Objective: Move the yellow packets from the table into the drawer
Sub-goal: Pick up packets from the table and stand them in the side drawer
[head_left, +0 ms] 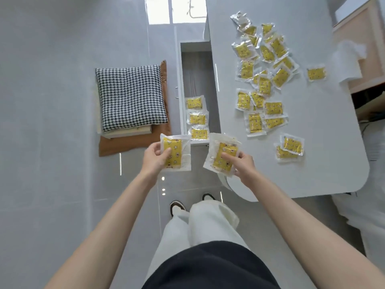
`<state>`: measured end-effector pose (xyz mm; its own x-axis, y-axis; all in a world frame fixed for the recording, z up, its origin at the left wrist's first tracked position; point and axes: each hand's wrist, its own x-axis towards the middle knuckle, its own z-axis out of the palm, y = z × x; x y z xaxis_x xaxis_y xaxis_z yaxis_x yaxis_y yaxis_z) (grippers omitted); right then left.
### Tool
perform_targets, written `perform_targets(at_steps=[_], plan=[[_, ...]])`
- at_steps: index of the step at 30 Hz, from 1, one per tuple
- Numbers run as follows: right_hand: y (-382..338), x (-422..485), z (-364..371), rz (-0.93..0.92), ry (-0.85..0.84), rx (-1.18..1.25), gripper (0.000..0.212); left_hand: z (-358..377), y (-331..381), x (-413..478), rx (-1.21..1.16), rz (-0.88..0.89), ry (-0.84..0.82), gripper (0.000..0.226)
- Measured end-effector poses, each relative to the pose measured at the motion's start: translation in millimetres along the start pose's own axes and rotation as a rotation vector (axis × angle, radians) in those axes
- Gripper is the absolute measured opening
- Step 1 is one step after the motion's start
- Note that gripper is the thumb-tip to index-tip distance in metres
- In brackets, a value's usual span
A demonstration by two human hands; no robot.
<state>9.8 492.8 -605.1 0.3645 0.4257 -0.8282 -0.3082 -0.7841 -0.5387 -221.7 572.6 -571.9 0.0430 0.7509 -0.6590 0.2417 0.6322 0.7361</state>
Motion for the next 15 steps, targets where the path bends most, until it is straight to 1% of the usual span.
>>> perform_targets(at_steps=[2, 4, 5, 8, 10, 13, 15], plan=[[-5, 5, 11, 0.033, -0.002, 0.093, 0.023, -8, 10, 14, 0.025, -0.001, 0.009, 0.031], [-11, 11, 24, 0.073, -0.006, 0.193, 0.029, -15, 20, 30, 0.061, 0.009, -0.018, 0.029], [-15, 17, 31, 0.084, -0.011, 0.231, 0.028, -17, 27, 41, 0.075, 0.011, -0.039, 0.026], [-29, 37, 50, 0.128, 0.023, 0.307, 0.018, -19, 47, 75, 0.134, 0.026, -0.085, 0.021], [-39, 59, 61, 0.164, 0.057, 0.366, 0.021, -17, 63, 105, 0.19, 0.04, -0.115, 0.021], [-60, 87, 77, 0.221, 0.072, 0.416, 0.021, -11, 90, 143, 0.239, 0.045, -0.149, 0.02], [-76, 101, 85, 0.261, 0.08, 0.465, 0.028, -6, 108, 165, 0.283, 0.046, -0.168, 0.023]])
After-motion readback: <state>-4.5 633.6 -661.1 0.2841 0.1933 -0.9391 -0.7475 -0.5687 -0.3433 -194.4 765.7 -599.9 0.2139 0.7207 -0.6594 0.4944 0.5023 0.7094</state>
